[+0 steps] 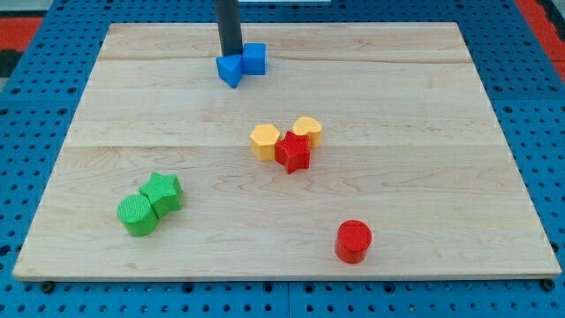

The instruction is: Move blue triangle into a group of blocks

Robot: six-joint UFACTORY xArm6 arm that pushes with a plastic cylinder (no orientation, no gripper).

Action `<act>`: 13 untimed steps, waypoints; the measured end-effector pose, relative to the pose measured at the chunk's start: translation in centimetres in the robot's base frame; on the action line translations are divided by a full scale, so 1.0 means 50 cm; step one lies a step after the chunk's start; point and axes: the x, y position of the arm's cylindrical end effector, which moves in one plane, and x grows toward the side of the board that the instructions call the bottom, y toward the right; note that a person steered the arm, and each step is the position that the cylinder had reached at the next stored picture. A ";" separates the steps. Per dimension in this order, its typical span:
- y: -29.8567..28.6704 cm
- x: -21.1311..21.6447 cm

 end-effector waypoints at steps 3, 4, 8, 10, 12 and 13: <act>-0.078 0.021; -0.032 0.063; 0.056 0.073; 0.130 0.112; 0.139 0.129; 0.139 0.154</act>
